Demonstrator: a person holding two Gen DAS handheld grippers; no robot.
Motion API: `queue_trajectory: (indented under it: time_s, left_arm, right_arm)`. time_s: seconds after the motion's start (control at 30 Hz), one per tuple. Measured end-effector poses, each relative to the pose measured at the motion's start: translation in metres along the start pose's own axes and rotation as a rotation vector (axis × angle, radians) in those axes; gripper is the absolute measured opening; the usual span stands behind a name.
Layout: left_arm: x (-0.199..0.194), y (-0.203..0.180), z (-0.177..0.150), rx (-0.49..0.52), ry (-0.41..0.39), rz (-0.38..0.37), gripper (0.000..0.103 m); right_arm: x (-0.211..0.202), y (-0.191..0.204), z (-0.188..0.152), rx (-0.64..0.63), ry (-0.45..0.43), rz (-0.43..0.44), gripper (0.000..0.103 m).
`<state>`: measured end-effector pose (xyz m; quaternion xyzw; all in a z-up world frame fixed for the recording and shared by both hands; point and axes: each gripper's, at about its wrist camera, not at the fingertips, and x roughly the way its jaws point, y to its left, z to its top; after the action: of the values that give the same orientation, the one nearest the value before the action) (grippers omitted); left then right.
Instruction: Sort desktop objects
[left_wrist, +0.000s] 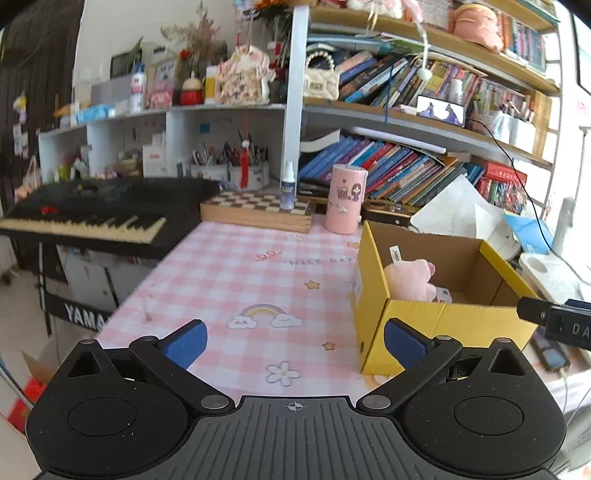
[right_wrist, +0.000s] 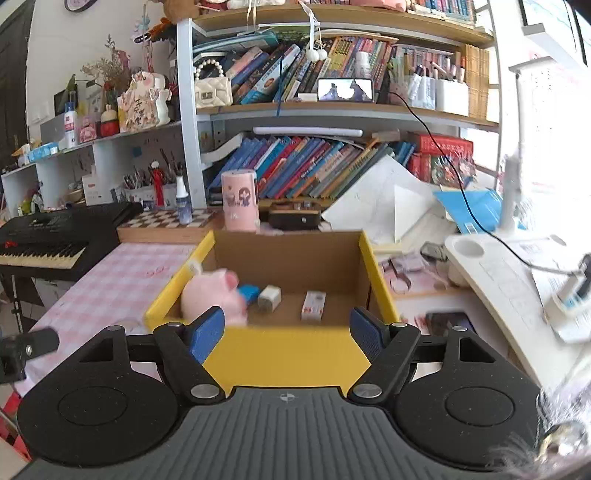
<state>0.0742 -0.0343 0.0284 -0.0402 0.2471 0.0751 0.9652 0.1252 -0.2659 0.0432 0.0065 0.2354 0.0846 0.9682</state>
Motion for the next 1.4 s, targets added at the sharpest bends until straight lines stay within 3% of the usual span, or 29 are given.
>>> queue_trajectory:
  time_s: [0.17,0.3,0.6,0.97,1.4]
  left_arm:
    - [-0.020,0.008,-0.019,0.075,0.005,0.054,0.103]
    - [-0.028,0.018,-0.030,0.076,0.059,0.035,0.103]
    - [-0.041,0.038,-0.037,0.089,0.093,-0.018,0.103]
    - [-0.047,0.046,-0.048,0.142,0.144,-0.029,0.103]
    - [-0.047,0.052,-0.049,0.141,0.155,-0.066,0.103]
  right_arm:
    - [-0.031,0.027,-0.027,-0.020,0.012,-0.024,0.076]
    - [-0.044,0.044,-0.044,-0.010,0.059,-0.041,0.077]
    - [-0.065,0.078,-0.068,0.018,0.138,-0.061,0.091]
    - [-0.083,0.097,-0.079,0.019,0.149,-0.069,0.103]
    - [-0.087,0.104,-0.084,0.026,0.173,-0.094,0.103]
